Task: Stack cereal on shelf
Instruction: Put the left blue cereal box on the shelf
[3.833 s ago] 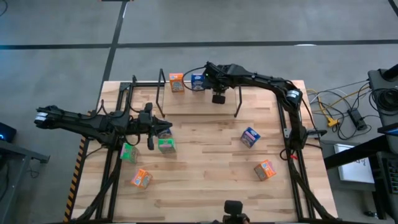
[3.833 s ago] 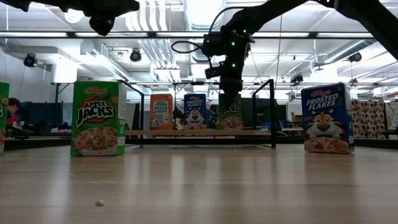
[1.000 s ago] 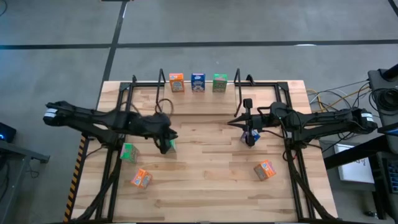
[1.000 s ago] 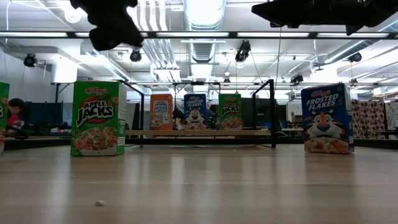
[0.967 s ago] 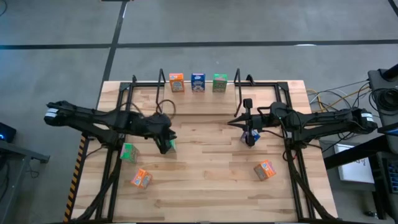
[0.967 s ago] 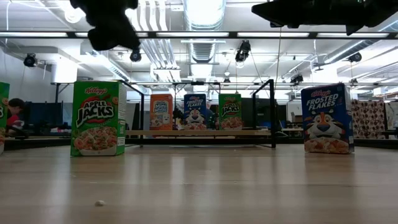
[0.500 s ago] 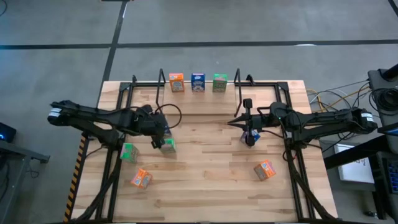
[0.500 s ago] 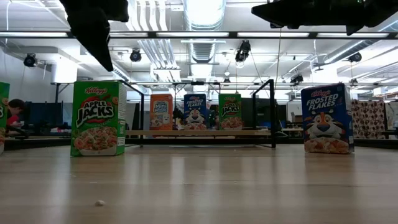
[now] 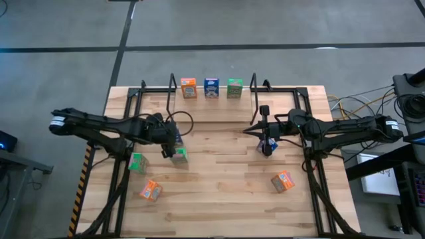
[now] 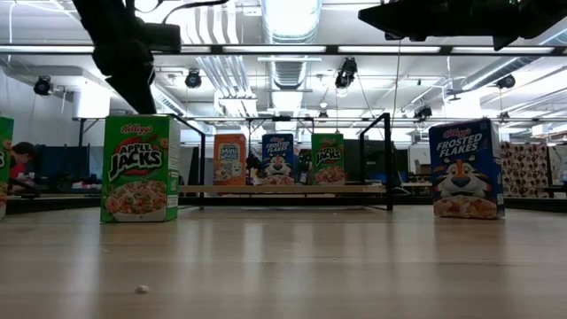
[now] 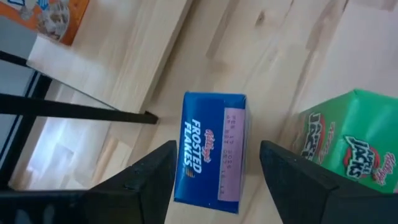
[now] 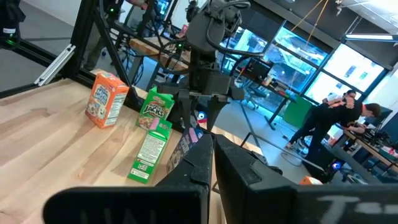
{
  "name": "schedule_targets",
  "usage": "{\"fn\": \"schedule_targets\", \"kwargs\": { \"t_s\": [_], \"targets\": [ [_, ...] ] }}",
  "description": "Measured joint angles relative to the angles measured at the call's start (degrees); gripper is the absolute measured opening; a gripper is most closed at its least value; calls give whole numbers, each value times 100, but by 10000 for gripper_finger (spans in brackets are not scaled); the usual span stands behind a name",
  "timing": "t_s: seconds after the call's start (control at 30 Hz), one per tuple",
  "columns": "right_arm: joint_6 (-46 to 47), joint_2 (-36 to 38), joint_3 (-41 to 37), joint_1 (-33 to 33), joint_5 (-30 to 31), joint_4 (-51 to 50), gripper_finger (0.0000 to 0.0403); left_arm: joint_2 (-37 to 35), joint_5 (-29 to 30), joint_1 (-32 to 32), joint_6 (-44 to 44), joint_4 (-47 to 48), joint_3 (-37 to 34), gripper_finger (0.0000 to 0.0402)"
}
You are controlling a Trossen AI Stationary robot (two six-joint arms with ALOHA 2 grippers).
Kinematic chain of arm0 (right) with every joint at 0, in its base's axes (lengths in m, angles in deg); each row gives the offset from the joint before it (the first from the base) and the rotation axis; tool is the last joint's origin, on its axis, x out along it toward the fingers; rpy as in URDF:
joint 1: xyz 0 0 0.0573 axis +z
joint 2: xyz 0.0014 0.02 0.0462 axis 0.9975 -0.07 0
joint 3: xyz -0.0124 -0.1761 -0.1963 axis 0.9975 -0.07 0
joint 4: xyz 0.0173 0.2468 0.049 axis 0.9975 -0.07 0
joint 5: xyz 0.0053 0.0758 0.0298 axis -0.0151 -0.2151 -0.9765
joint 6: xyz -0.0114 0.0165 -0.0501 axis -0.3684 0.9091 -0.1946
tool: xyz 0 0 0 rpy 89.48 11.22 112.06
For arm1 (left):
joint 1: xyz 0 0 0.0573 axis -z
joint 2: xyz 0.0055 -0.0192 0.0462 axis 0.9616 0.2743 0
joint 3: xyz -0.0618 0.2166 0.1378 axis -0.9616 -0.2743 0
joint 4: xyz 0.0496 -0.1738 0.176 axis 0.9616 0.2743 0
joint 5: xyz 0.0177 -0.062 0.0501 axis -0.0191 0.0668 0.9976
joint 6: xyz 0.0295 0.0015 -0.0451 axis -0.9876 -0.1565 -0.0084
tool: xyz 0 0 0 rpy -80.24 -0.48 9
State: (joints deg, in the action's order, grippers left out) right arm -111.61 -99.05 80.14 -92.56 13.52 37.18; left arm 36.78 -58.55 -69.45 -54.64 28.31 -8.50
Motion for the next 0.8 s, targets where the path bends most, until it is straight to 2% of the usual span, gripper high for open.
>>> {"fn": "schedule_targets", "kwargs": {
  "t_s": [0.33,0.5,0.8],
  "targets": [
    [4,0,0,0,-2,0,9,-113,-10,-174,87,-69,-86,228],
    [10,-2,0,0,-2,-4,9,-175,-544,-314,-150,-299,-177,235],
    [8,-2,0,0,0,-45,9,-538,-604,-629,-319,-627,-643,236]
  ]
}}
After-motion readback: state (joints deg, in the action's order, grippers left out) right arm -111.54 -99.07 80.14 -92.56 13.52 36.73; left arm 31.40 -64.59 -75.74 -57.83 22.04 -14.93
